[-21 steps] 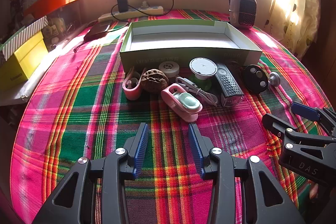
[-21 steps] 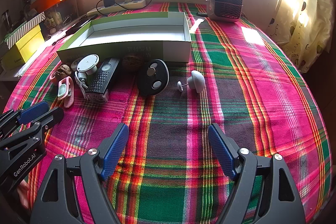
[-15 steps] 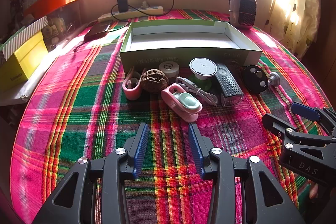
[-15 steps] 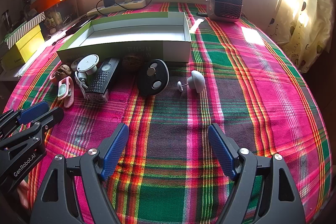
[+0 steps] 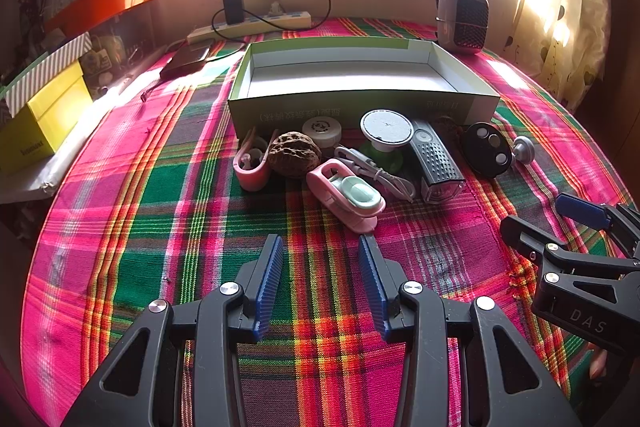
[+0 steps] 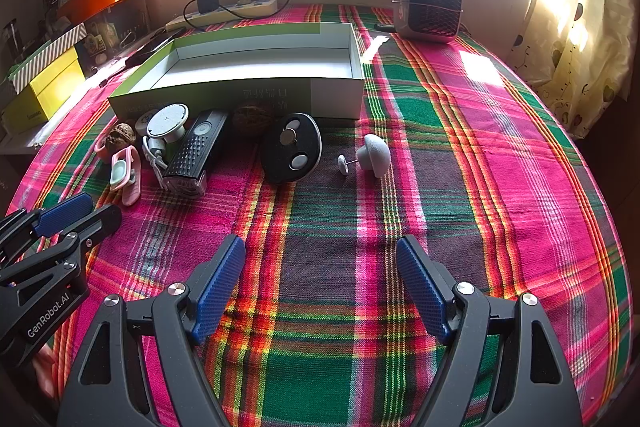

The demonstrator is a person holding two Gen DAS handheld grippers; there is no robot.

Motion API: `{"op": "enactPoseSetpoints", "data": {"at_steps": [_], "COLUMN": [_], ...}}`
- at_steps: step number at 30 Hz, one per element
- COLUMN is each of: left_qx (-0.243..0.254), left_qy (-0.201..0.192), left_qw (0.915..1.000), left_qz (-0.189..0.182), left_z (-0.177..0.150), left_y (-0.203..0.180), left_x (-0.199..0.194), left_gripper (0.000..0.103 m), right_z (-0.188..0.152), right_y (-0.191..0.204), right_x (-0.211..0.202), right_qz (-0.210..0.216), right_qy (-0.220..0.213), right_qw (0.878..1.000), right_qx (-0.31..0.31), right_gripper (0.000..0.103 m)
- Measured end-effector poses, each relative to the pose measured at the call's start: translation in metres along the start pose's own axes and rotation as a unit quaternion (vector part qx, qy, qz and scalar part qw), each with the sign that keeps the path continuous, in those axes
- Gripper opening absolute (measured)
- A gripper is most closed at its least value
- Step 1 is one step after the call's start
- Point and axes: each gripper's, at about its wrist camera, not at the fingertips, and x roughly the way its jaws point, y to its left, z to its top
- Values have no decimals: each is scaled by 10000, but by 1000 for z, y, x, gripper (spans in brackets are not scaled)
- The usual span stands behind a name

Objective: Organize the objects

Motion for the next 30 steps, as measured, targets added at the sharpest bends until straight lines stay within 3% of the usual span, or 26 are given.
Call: {"op": "enactPoseSetpoints", "data": {"at_steps": [17,24,30], "left_qx": [137,-13,-114], "left_qy": [101,173,153], "left_qw": [9998,9974,9959], "left_qz": [-129,-694,-883], "left_z": [4,8,16], "left_y": [5,10,8], "left_x": [0,-1,-1], "left_gripper": [37,38,38], "right_z": [4,18,36], "right_y": [-12,-36,-49], "right_x": [0,3,9], "right_qz": [364,447,456], "right_qy": [75,77,26], "right_qw": [9983,9981,9984], "right_qx": [-449,-416,-333], "right_gripper": [78,78,78]}}
